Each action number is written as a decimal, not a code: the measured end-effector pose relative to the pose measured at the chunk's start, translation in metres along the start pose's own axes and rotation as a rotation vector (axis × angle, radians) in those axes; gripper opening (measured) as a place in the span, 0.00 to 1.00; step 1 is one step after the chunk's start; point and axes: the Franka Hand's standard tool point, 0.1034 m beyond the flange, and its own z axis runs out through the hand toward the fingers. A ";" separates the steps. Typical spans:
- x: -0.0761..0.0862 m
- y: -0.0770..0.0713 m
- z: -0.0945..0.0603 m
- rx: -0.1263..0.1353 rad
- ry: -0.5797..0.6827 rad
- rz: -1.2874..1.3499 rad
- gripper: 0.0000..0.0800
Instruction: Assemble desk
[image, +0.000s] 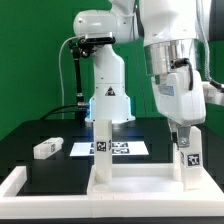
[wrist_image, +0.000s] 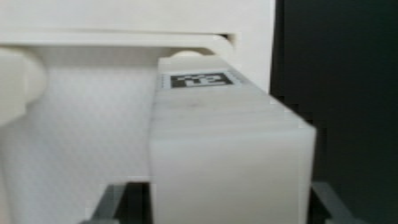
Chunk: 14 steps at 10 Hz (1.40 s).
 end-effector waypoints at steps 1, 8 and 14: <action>-0.002 0.002 0.000 -0.018 0.006 -0.013 0.37; -0.023 0.006 -0.003 -0.007 0.084 -0.696 0.81; -0.030 -0.003 0.005 -0.010 0.141 -1.225 0.80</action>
Offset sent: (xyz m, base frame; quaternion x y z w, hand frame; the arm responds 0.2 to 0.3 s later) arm -0.0175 0.0284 0.0054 -0.0262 0.0772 -0.3213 0.9434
